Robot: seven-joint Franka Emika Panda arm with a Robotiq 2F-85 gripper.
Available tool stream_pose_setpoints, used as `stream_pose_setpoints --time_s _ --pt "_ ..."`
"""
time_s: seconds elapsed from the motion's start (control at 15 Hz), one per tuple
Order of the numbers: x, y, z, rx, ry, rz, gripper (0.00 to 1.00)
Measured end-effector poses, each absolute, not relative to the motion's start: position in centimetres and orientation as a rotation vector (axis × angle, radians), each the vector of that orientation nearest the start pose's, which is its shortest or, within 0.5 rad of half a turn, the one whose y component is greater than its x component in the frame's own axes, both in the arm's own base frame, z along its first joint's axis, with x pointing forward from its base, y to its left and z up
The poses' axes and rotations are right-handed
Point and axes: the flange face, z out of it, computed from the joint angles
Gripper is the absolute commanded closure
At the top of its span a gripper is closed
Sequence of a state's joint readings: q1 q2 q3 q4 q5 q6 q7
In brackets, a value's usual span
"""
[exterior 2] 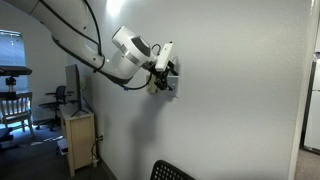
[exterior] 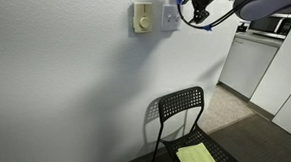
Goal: Turn on both buttons on the switch and then turn off the first button
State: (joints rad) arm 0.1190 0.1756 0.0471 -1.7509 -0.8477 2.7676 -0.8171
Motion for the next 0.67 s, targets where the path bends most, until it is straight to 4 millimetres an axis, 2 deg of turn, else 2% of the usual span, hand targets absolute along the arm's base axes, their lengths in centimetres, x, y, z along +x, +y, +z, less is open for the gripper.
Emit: stream_pose_setpoints --time_s 0.27,0.67 --pt "65.5 14.2 55.8 1.517 1.658 0.675 0.0" --pt "65.8 14.5 56.5 1.536 1.674 0.616 0.0"
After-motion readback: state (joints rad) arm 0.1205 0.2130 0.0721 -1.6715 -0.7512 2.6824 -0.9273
